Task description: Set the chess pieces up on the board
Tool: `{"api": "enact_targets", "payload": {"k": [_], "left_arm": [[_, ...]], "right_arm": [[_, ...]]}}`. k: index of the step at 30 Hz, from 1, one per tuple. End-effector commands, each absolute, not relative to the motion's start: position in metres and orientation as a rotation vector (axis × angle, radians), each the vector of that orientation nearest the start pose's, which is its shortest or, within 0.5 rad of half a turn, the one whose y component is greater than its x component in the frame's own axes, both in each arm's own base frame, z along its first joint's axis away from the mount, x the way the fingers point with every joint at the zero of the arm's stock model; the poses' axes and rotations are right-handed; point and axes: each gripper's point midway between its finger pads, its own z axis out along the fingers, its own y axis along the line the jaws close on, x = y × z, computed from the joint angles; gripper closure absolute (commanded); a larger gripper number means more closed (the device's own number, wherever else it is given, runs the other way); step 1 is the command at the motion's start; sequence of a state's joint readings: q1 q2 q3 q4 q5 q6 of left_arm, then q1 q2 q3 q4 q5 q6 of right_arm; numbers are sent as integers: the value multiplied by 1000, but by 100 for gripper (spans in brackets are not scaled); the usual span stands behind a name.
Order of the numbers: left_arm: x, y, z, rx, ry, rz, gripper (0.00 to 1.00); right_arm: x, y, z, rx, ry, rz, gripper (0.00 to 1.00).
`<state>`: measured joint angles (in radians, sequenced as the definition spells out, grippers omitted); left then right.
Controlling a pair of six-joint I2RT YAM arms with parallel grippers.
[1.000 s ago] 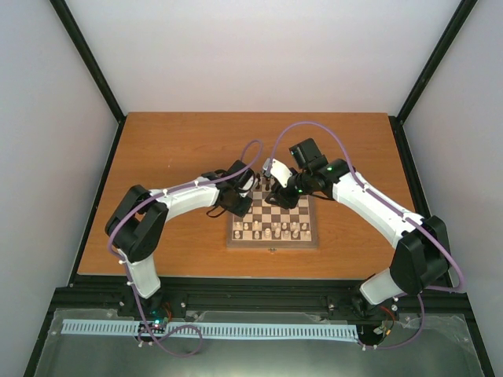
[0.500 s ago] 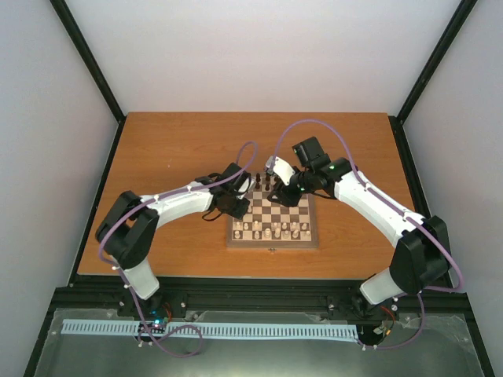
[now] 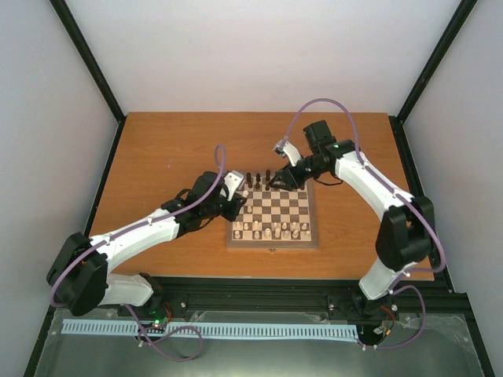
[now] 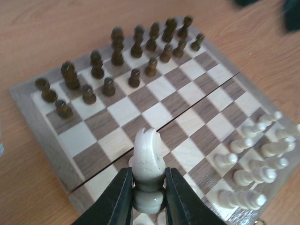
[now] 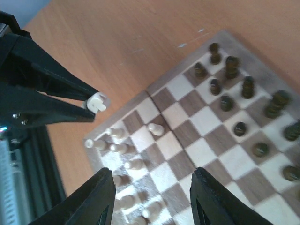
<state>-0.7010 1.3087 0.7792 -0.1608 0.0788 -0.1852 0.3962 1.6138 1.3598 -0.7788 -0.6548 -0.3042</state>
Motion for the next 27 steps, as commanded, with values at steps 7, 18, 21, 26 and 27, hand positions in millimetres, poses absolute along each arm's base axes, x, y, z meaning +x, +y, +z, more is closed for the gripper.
{"api": "enact_targets", "payload": {"k": [7,18,21,26,27], "left_arm": [[270,-297,170,796,2043,-636,83],[262,-304,174,833,2021,-695,83],[256,-311,174,866,2012,-746,83],[256,-312,172,865,2021,-753,83],[257,-311,173,858,2020,-748,83]], "right_arm": [[285,295,190,-1135,2330,1455,54],[269,310,179,-1217,2324,1493,60],[268,311,178,-1226,2317,1496,62],[263,311,178,-1236,2303,1531,73],[262,311,178,-1237,2305,1531,74]]}}
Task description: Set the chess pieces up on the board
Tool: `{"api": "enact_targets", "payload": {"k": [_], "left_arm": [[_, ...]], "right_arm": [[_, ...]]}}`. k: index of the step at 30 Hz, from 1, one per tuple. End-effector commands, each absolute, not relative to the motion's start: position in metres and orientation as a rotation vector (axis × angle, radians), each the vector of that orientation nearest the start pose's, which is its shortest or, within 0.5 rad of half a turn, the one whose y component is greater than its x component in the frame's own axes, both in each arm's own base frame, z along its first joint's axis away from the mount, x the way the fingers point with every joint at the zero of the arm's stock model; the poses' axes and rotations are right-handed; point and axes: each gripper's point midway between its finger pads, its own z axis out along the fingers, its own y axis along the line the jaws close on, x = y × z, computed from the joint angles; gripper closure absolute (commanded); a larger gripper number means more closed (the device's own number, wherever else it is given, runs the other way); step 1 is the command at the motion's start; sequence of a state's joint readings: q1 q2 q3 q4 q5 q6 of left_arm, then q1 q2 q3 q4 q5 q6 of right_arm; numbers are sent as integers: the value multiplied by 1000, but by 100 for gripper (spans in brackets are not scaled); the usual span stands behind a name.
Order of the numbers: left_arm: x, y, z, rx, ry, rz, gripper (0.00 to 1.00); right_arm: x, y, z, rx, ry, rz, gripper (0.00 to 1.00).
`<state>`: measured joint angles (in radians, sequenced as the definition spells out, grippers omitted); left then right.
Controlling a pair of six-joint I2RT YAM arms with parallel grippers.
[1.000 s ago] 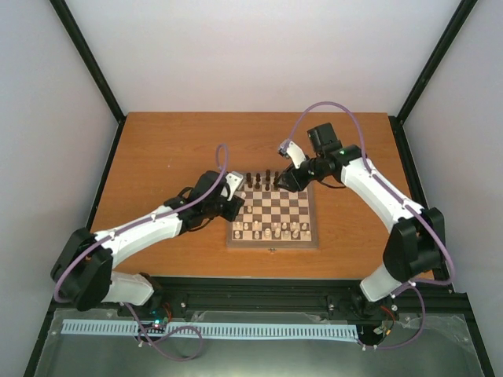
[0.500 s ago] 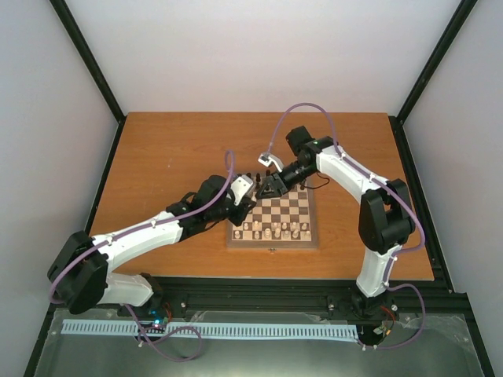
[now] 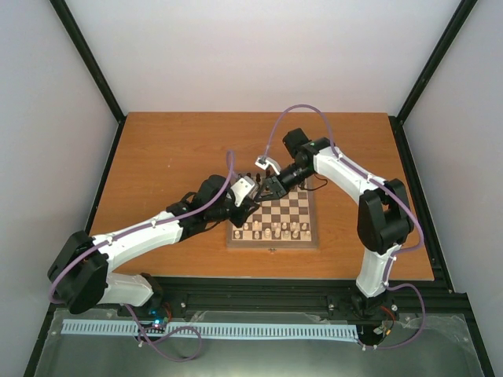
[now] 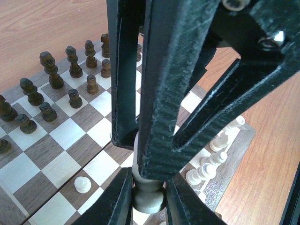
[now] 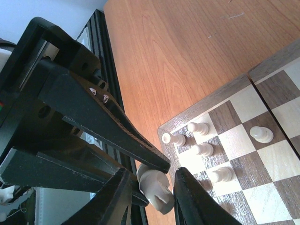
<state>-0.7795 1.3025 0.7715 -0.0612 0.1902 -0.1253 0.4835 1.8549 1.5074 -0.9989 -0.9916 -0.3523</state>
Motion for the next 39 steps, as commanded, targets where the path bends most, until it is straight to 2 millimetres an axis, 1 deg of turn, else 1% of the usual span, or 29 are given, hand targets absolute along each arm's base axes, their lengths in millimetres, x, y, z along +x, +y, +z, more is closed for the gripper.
{"api": "enact_targets", "payload": {"k": [1,6,11,13,15,17,19,22,24,27,29,31,32,33,34,36,37,39], "left_arm": [[258,-310,173,853,2022,-743,83],[260,-307,172,829,2028,-726,83],[265,-304,168,797,2052,-697,82],[271,-300,165,758,2075,-657,76],[277,-294,164,713,2094,-610,67],[280,-289,163,684,2104,-581,57],[279,-285,165,665,2107,-575,51],[275,-279,176,617,2120,-589,45],[272,-270,190,556,2139,-592,41],[276,-240,212,408,2209,-455,36],[275,-217,217,352,2287,-343,31],[275,-197,219,315,2352,-292,25],[275,-186,215,299,2389,-272,23],[277,-173,212,268,2409,-238,19],[282,-156,206,227,2418,-164,16],[287,-123,194,146,2429,-2,15],[287,-114,188,132,2442,33,15],[286,-105,178,132,2454,60,15]], "right_arm": [[261,310,176,-1239,2307,1530,74],[256,306,174,-1250,2309,1513,75],[258,305,173,-1247,2311,1470,89],[260,304,175,-1242,2308,1448,91],[262,304,177,-1239,2304,1421,92],[265,303,177,-1237,2299,1385,92],[270,301,177,-1234,2300,1332,93],[276,297,173,-1232,2299,1238,93],[278,295,173,-1237,2289,1187,92],[280,293,174,-1256,2264,1110,92],[279,295,175,-1286,2240,1049,92],[274,300,177,-1334,2209,986,92],[270,303,177,-1363,2191,948,92],[266,306,175,-1394,2180,911,92],[261,310,175,-1429,2160,873,92],[251,317,171,-1496,2131,795,92],[244,321,168,-1538,2113,770,92],[233,328,161,-1610,2086,716,92]]}}
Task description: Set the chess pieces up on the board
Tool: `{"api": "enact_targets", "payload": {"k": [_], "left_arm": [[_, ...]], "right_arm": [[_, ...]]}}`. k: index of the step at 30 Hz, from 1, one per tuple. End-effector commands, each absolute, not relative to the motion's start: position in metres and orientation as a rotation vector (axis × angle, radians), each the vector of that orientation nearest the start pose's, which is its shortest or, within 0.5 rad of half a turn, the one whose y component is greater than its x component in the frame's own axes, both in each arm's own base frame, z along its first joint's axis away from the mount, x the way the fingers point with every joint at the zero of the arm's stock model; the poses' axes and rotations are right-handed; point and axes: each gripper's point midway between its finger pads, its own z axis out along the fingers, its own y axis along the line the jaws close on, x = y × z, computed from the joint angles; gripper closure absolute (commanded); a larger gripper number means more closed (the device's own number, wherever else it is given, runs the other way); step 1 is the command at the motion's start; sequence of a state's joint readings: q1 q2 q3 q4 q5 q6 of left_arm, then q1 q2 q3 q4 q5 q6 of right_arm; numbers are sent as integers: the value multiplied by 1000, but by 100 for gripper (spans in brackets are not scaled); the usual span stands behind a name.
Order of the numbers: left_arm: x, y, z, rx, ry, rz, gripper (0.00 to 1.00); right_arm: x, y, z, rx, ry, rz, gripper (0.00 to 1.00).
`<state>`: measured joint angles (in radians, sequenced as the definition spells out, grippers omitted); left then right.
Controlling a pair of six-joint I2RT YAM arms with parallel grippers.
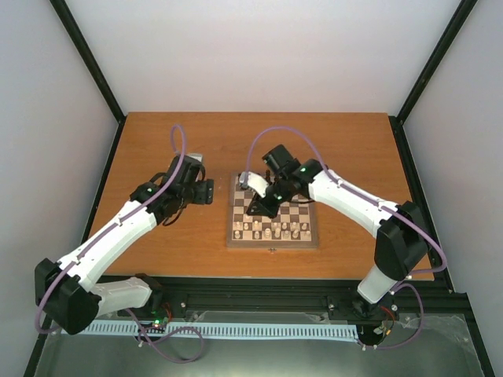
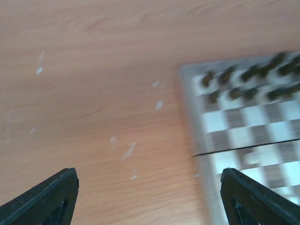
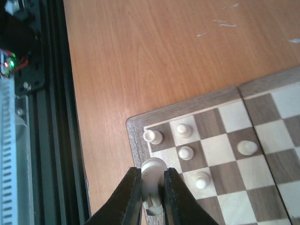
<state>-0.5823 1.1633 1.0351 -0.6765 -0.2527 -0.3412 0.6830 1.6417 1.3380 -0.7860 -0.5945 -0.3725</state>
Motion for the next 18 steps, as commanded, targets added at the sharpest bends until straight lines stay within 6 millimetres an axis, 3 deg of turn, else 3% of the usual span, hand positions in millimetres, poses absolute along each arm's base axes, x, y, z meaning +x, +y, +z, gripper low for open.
{"api": "enact_targets", "payload": {"k": [1,7,11,18], "left_arm": [[287,-102,177,124,2449,69,15],[296,-78,186,8,2422,95,14],[294,-76,190,1,2407,69,14],[292,-80,189,19,2411,40,15]], "right_arm": [[225,333,157,-1650,2073,695,92],[203,346,129,-1809,2042,573,92],[197,348,114,-1867,2029,504,92],[204,346,96,-1877,2071,418,91]]}}
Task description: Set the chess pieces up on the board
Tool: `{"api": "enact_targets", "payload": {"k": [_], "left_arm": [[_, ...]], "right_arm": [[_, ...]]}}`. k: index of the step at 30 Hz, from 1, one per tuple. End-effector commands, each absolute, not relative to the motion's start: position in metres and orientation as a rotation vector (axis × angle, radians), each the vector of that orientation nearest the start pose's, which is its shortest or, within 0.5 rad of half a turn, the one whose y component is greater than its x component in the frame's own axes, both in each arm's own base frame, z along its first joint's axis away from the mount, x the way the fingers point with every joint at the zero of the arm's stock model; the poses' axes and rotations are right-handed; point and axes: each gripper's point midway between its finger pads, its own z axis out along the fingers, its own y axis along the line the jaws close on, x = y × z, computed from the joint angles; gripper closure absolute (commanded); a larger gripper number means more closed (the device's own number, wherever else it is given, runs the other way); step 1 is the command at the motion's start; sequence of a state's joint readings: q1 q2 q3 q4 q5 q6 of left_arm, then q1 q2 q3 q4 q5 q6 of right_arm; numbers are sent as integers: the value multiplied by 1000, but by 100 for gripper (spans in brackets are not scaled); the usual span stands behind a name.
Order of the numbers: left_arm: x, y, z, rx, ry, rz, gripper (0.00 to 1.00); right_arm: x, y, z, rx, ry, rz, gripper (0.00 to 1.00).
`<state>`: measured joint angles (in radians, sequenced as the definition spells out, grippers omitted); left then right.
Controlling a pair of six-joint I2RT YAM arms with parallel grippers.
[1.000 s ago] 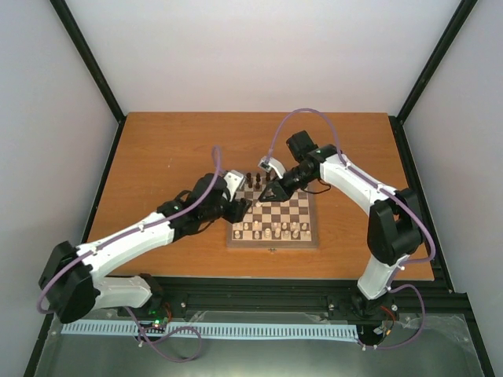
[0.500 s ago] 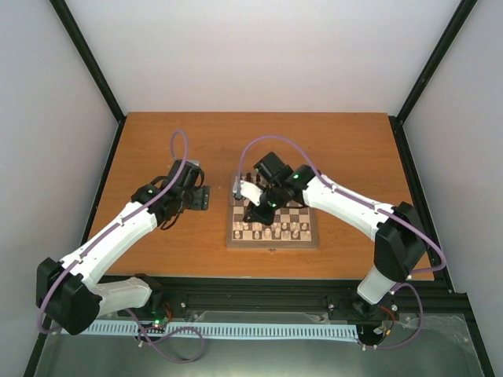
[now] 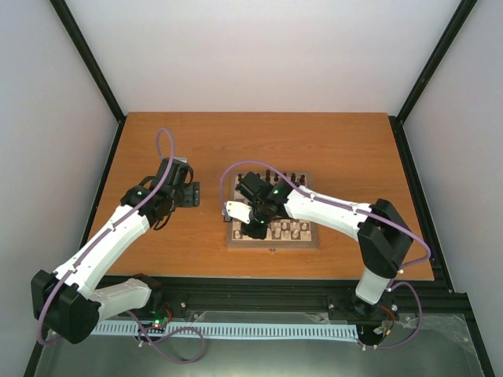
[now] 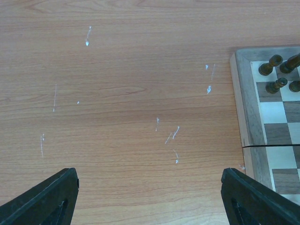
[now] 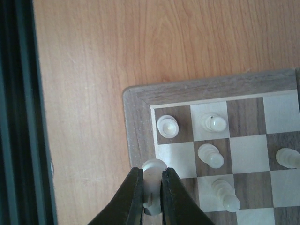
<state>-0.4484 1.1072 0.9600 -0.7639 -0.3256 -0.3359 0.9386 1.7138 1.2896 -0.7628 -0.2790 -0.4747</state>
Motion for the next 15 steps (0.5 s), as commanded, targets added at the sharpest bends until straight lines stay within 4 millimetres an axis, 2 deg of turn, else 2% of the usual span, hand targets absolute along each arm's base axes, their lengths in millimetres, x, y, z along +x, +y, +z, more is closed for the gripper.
{"api": "enact_targets", "payload": {"k": [1,15], "left_arm": [[293,-80,189,19,2411,40,15],[292,-83,186,35,2425,29,15]], "right_arm": [[205,345,93,-1878,2076,408,91],[207,345,71,-1903,2115,381,91]]}}
